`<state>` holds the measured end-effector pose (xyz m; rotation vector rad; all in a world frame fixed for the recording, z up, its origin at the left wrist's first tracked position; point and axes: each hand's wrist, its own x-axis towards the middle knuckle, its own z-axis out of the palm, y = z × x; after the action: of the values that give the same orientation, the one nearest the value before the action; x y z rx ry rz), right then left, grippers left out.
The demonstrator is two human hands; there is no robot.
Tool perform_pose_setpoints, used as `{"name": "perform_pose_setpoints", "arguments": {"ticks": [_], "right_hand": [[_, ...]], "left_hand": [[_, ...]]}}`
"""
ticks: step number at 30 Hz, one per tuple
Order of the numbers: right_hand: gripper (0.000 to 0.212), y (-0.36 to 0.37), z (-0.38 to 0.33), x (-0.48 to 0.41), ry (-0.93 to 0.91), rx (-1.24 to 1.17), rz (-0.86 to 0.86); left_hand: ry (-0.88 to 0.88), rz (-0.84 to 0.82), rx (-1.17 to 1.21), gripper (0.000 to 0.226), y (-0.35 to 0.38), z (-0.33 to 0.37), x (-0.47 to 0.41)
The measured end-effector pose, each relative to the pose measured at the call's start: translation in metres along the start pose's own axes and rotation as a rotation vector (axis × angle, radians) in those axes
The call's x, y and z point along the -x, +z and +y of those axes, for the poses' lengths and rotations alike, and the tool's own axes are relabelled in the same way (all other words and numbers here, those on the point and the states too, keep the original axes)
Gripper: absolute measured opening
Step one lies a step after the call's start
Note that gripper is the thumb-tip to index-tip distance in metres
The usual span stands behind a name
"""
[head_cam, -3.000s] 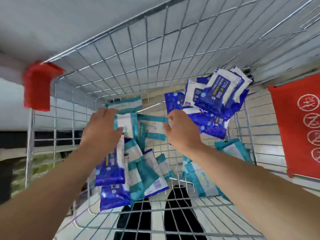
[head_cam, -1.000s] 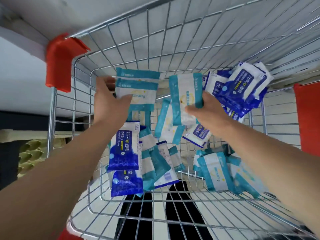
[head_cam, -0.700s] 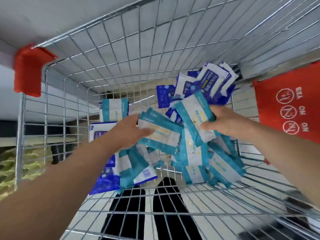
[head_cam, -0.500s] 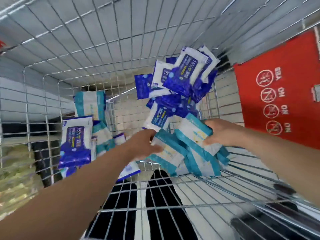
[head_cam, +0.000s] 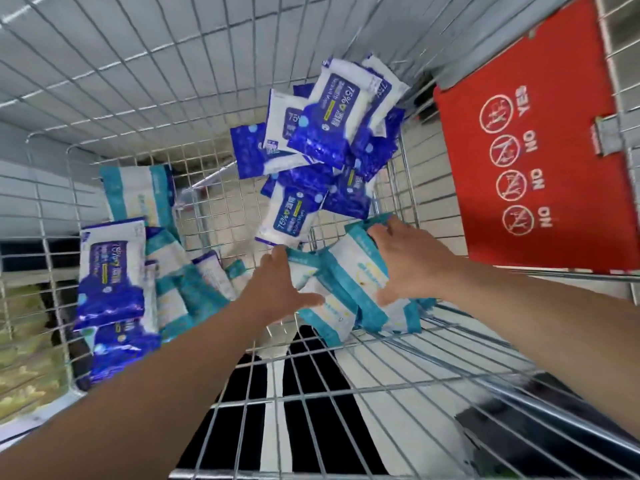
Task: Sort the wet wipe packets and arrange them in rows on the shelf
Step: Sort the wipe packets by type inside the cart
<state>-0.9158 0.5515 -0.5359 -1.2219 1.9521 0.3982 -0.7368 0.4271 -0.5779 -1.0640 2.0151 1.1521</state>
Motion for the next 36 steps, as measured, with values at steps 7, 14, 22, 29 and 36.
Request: {"name": "perform_pose_setpoints", "arguments": {"ticks": [7,14,22,29,36], "right_hand": [[0.075,-0.046,-0.039,-0.015,-0.108,-0.114,0.185],[0.056,-0.047,-0.142,-0.06,-0.228,-0.214,0.203],[0.037,-0.008,-0.217,-0.09,-0.207,-0.418,0.076],[0.036,0.005,-0.23,-0.089,-0.173,-0.481,0.058],[0.029,-0.006,-0.212,-0.083,-0.109,-0.557,0.064]], "left_hand": [[0.082,0.137,-0.173,0.045,-0.072,-0.024,0.026],[-0.012,0.356,-0.645,0.035,-0.153,-0.093,0.052],[-0.114,0.192,-0.495,0.071,-0.158,-0.152,0.046],[-0.088,0.351,0.055,0.103,-0.156,-0.158,0.043],[-0.088,0.257,-0.273,0.028,-0.163,-0.154,0.074]]}}
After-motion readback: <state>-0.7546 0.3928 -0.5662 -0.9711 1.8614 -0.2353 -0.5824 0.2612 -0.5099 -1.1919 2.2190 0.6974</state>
